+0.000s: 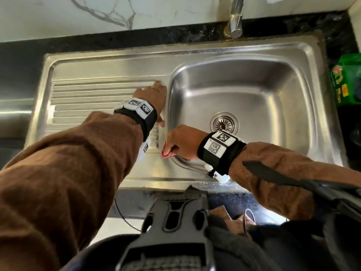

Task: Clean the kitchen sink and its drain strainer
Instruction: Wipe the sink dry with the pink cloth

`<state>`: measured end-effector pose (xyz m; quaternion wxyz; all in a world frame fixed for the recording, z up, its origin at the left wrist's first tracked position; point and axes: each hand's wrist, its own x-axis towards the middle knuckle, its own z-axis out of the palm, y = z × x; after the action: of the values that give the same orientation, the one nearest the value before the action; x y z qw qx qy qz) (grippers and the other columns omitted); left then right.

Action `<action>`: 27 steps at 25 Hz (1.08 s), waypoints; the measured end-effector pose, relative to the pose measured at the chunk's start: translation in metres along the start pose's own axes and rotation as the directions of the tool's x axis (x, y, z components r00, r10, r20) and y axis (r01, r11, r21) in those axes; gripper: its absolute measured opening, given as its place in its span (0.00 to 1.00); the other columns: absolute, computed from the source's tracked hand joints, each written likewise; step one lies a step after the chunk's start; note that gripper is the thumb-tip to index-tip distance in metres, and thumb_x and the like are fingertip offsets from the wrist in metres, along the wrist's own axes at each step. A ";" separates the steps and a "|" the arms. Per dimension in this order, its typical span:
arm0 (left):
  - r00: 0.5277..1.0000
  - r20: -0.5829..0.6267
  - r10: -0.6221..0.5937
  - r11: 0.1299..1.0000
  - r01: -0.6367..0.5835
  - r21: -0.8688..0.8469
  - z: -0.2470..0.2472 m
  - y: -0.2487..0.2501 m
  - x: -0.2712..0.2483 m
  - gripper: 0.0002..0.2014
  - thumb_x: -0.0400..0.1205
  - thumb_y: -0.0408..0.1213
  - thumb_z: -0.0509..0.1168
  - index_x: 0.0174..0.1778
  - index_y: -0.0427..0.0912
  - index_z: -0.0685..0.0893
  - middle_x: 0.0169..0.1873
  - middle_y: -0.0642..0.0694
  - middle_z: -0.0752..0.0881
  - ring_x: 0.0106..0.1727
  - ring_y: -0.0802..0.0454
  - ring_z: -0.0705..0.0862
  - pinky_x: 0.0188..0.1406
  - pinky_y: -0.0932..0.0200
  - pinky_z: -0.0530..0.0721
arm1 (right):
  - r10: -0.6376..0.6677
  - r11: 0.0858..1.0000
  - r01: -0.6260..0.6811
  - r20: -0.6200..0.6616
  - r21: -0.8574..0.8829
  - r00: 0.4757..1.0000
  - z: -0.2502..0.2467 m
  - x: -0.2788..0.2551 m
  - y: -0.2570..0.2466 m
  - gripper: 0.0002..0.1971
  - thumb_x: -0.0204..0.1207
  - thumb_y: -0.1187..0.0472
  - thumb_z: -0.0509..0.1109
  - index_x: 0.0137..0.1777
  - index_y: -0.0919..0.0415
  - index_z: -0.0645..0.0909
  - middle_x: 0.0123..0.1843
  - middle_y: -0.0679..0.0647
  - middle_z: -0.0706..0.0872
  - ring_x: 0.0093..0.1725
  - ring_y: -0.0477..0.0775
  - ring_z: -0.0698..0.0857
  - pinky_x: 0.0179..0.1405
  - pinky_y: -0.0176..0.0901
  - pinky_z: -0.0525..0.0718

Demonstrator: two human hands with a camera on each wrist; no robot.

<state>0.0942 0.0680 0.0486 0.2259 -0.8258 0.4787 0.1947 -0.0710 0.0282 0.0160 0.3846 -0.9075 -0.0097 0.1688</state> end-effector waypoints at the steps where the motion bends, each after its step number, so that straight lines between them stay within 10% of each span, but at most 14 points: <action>1: 1.000 0.005 -0.010 1.000 0.010 0.018 0.008 0.005 -0.011 0.66 0.55 0.52 0.87 0.83 0.39 0.54 0.85 0.37 0.55 0.79 0.34 0.69 0.73 0.36 0.74 | -0.005 1.000 0.006 0.036 -0.009 0.999 0.004 -0.004 -0.001 0.13 0.79 0.64 0.71 0.55 0.46 0.91 0.53 0.39 0.92 0.52 0.36 0.88 0.59 0.31 0.82; 6: 0.972 0.195 -0.132 0.985 0.108 0.133 0.042 0.050 -0.063 0.74 0.60 0.54 0.84 0.84 0.33 0.35 0.85 0.36 0.37 0.86 0.36 0.48 0.84 0.40 0.55 | 0.012 0.998 -0.002 0.156 -0.064 0.988 0.016 -0.036 -0.008 0.10 0.75 0.63 0.75 0.45 0.46 0.93 0.46 0.42 0.92 0.46 0.42 0.88 0.46 0.33 0.80; 17: 0.976 0.172 -0.137 0.988 0.147 -0.051 0.051 0.055 -0.081 0.77 0.55 0.41 0.88 0.85 0.38 0.34 0.85 0.41 0.36 0.87 0.37 0.47 0.82 0.39 0.61 | 0.099 0.995 -0.100 0.157 -0.003 0.983 -0.001 -0.104 0.000 0.07 0.74 0.59 0.79 0.49 0.47 0.93 0.44 0.38 0.93 0.44 0.29 0.88 0.56 0.30 0.85; 27: 0.981 0.159 -0.109 0.984 0.129 -0.124 0.052 0.049 -0.081 0.68 0.64 0.37 0.84 0.86 0.42 0.37 0.86 0.45 0.37 0.86 0.38 0.51 0.78 0.37 0.69 | 0.016 0.999 -0.017 -0.025 -0.043 1.000 0.045 -0.054 -0.032 0.14 0.75 0.68 0.71 0.52 0.49 0.92 0.49 0.45 0.93 0.49 0.47 0.90 0.56 0.42 0.87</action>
<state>0.0082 0.1325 0.0399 0.2168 -0.8491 0.3957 0.2746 -0.1326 0.0740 0.0255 0.3636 -0.9176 -0.0010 0.1608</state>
